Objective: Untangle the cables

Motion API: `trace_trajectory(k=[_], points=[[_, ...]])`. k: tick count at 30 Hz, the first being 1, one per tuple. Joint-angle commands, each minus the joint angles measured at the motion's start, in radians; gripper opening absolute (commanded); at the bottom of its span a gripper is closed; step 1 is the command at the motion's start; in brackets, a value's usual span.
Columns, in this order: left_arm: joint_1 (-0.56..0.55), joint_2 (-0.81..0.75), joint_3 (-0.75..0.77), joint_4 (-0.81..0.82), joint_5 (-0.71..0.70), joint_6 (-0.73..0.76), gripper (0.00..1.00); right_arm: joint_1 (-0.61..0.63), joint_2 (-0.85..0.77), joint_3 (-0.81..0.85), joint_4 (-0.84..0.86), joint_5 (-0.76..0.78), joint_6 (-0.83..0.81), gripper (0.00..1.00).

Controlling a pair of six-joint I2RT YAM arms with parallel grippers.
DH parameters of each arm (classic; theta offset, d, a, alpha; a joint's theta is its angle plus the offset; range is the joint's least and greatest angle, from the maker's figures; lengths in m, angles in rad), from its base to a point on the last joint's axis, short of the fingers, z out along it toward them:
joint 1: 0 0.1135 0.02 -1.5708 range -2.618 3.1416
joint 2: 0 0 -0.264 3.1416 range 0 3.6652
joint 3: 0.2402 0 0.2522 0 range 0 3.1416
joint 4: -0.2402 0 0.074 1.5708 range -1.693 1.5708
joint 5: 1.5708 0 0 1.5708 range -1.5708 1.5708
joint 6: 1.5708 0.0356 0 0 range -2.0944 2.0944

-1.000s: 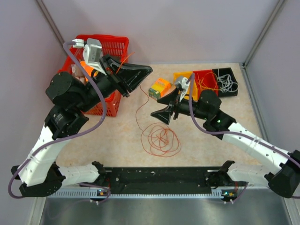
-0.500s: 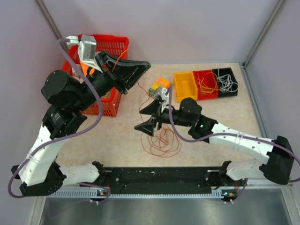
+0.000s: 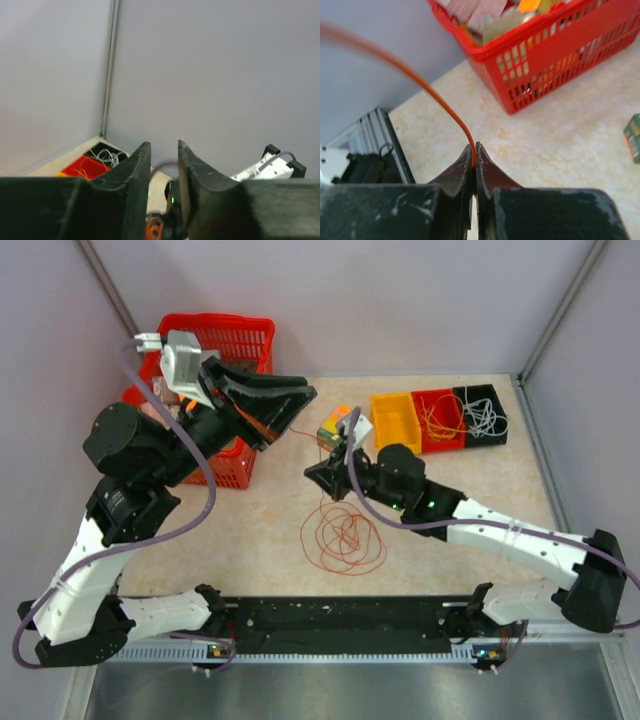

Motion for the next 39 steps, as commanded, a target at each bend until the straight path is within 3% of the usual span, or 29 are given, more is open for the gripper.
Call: trace_trajectory(k=[1, 2, 4, 5, 16, 20, 24, 28, 34, 39], points=[[0.005, -0.079, -0.146, 0.009, 0.011, 0.097, 0.50, -0.096, -0.120, 0.225, -0.198, 0.053, 0.061, 0.00], [0.003, -0.103, -0.198, 0.014, 0.020, 0.106, 0.57, -0.136, -0.120, 0.268, -0.263, 0.012, 0.076, 0.00], [0.003, -0.152, -0.311, 0.014, 0.037, 0.116, 0.88, -0.196, -0.129, 0.348, -0.340, -0.021, 0.087, 0.00], [0.003, -0.175, -0.371, 0.012, 0.046, 0.117, 0.98, -0.222, -0.137, 0.371, -0.368, -0.039, 0.087, 0.00], [0.003, -0.418, -0.835, 0.023, 0.069, 0.107, 0.96, -0.382, -0.194, 0.490, -0.485, 0.039, 0.069, 0.00], [0.003, -0.403, -0.921, -0.020, -0.021, 0.099, 0.95, -0.384, -0.188, 0.590, -0.540, 0.080, 0.030, 0.00], [0.005, -0.332, -0.991, -0.088, -0.207, -0.092, 0.90, -0.384, -0.160, 0.739, -0.630, 0.197, -0.049, 0.00], [0.003, -0.311, -1.143, 0.132, -0.028, -0.168, 0.93, -0.385, -0.129, 0.826, -0.686, 0.246, -0.057, 0.00], [0.005, -0.162, -1.088, 0.077, 0.043, -0.136, 0.91, -0.385, -0.099, 0.892, -0.689, 0.272, -0.054, 0.00], [0.005, -0.225, -1.119, 0.103, 0.020, -0.122, 0.86, -0.385, -0.056, 0.856, -0.687, 0.392, -0.167, 0.00]])
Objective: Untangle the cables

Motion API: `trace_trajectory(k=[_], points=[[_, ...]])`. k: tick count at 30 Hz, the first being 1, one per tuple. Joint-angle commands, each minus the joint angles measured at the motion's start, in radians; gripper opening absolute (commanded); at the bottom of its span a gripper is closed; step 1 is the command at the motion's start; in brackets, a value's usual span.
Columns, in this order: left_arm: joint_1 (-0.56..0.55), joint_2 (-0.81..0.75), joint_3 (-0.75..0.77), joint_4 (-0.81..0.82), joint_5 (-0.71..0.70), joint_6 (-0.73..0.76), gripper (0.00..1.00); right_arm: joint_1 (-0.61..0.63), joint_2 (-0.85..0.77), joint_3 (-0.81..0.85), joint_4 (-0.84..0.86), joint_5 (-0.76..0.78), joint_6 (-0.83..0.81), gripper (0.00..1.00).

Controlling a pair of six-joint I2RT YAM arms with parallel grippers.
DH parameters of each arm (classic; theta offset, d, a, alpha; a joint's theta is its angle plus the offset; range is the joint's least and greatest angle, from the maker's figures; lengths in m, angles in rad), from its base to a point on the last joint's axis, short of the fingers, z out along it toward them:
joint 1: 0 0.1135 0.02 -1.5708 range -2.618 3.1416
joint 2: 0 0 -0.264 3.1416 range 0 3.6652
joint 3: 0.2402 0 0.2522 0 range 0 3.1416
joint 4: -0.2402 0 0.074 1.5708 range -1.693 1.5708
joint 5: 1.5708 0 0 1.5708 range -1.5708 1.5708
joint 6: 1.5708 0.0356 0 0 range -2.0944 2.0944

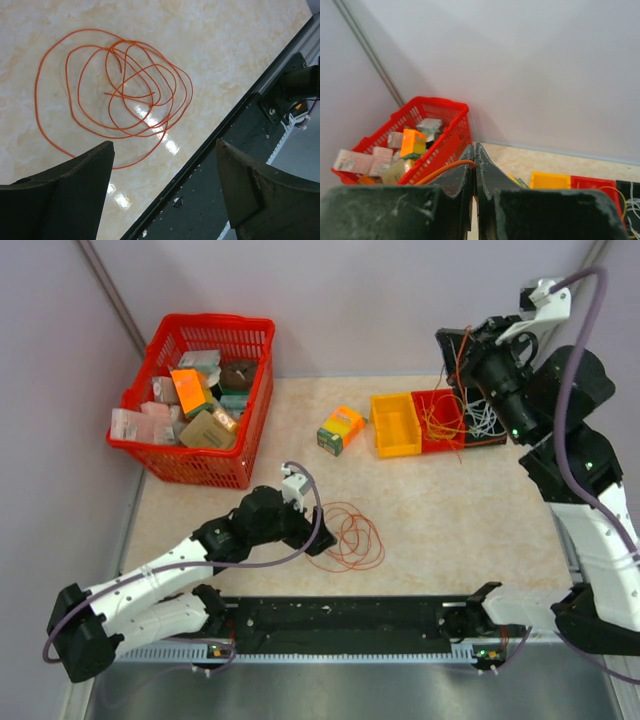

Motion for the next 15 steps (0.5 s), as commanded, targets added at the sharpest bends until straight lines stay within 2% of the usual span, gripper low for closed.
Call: trace_trajectory(k=[1, 3, 8, 15], points=[[-0.001, -0.095, 0.007, 0.094, -0.008, 0.004, 0.85, -0.010, 0.050, -0.041, -0.011, 0.150, -0.114, 0.00], [0.001, -0.131, -0.021, 0.134, -0.016, -0.001, 0.83, -0.051, 0.065, -0.088, 0.003, 0.160, -0.113, 0.00], [0.001, -0.152, -0.010, 0.125, -0.024, 0.000, 0.78, -0.188, 0.121, -0.193, 0.070, 0.004, -0.033, 0.00], [0.001, -0.134, 0.010, 0.142, -0.015, -0.018, 0.78, -0.276, 0.275, -0.207, 0.146, -0.035, -0.007, 0.00]])
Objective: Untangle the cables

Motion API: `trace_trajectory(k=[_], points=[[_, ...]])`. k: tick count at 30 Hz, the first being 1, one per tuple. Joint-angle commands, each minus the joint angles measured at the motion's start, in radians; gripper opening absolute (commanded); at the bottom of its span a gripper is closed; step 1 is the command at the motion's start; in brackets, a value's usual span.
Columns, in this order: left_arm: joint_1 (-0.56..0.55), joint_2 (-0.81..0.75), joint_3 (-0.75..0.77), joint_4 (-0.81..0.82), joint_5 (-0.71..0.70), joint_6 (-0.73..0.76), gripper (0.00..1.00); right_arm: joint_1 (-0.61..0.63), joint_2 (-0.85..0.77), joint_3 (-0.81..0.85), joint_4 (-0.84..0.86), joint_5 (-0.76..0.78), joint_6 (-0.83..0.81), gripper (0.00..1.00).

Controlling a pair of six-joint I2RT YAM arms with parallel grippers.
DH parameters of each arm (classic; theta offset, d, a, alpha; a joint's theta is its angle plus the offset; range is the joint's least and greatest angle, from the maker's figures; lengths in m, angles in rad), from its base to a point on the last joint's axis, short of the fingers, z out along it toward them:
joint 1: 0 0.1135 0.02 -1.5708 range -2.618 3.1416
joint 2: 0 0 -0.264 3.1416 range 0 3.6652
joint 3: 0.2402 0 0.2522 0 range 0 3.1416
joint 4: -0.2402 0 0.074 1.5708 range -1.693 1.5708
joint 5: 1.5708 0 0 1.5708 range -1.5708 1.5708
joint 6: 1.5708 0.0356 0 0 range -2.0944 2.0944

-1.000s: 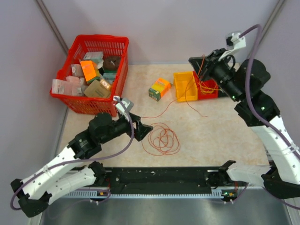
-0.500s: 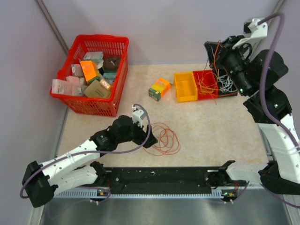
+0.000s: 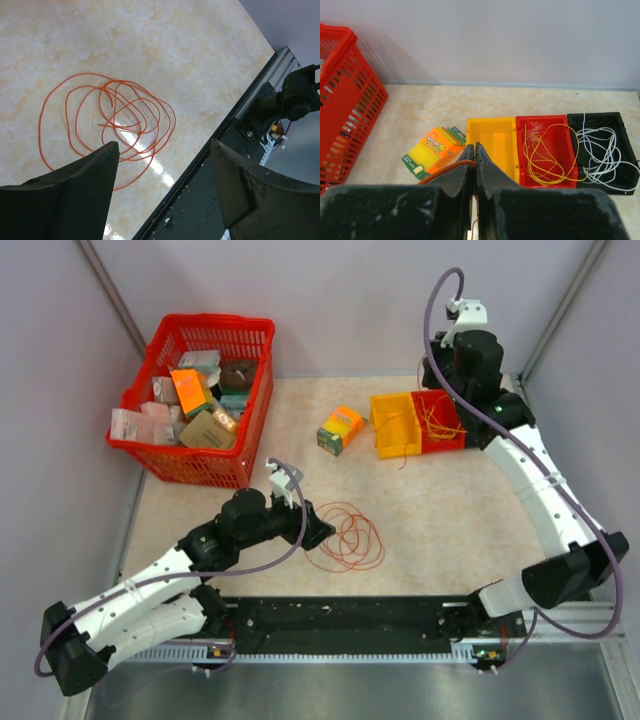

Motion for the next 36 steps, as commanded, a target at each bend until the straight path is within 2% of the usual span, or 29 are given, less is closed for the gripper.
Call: trace_trajectory(k=[1, 8, 19, 27, 36], points=[[0.001, 0.008, 0.018, 0.066, 0.006, -0.020, 0.78, -0.057, 0.072, 0.019, 0.120, -0.046, 0.027, 0.00], [0.001, 0.023, 0.039, 0.067, 0.020, -0.014, 0.81, -0.103, 0.233, 0.100, 0.159, -0.059, 0.018, 0.00], [0.001, 0.034, 0.043, 0.062, 0.025, -0.005, 0.82, -0.104, 0.454, 0.164, 0.183, -0.059, 0.003, 0.00], [0.002, 0.023, 0.038, 0.051, 0.016, -0.006, 0.83, -0.106, 0.662, 0.322, 0.191, -0.072, -0.024, 0.00], [0.002, 0.031, 0.046, 0.042, 0.014, -0.003, 0.83, -0.161, 0.689, 0.402, 0.209, -0.128, -0.011, 0.00]])
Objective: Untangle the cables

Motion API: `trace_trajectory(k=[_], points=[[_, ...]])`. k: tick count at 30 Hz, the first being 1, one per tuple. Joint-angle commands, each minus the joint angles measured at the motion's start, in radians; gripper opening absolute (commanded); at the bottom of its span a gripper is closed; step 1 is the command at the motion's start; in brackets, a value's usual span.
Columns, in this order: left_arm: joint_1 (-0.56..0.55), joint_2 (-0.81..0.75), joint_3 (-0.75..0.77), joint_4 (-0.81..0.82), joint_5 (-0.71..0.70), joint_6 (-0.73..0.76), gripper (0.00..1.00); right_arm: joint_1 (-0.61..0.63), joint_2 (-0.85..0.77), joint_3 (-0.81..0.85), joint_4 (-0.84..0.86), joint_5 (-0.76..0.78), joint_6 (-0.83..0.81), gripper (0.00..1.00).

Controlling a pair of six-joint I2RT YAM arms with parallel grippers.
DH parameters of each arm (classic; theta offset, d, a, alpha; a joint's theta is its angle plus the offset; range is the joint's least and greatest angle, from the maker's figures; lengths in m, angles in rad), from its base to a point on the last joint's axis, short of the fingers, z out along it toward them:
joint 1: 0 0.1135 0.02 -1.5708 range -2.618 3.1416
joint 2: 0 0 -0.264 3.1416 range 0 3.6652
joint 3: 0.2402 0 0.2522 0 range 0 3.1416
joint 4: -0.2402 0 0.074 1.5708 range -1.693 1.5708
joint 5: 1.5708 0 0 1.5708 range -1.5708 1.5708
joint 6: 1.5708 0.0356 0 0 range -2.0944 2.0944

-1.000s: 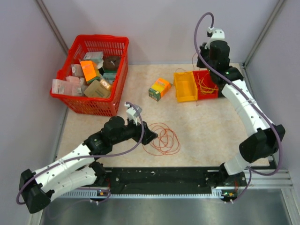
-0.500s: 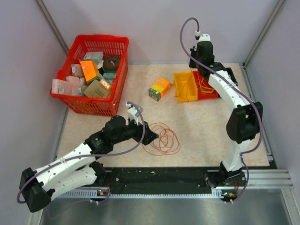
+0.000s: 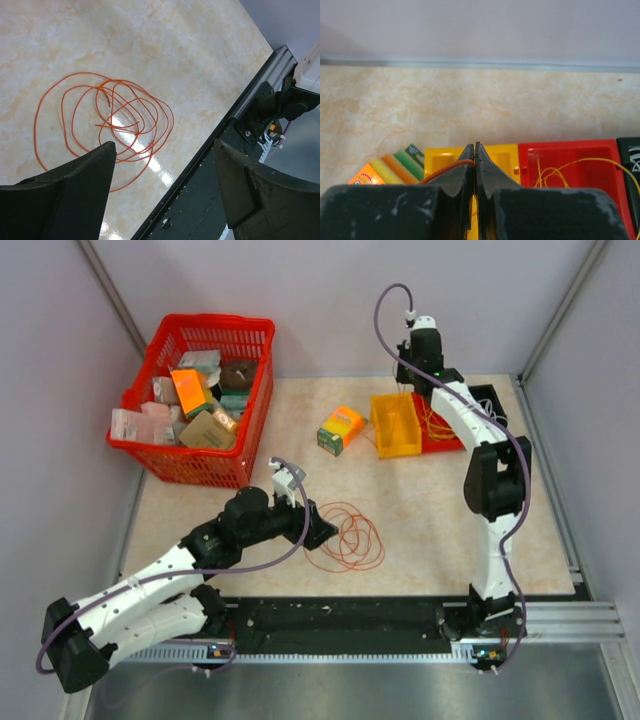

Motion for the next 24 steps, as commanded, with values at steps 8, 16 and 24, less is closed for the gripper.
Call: trace_trajectory(k=[8, 16, 24], points=[[0.003, 0.003, 0.033, 0.048, 0.011, -0.002, 0.83, -0.075, -0.140, 0.086, 0.044, -0.151, -0.011, 0.00], [0.003, 0.003, 0.041, 0.048, 0.021, -0.004, 0.83, -0.105, -0.239, 0.092, 0.040, -0.317, 0.087, 0.00], [0.005, -0.010, 0.038, 0.045, 0.024, -0.007, 0.84, -0.127, -0.277, 0.105, 0.034, -0.340, 0.124, 0.00]])
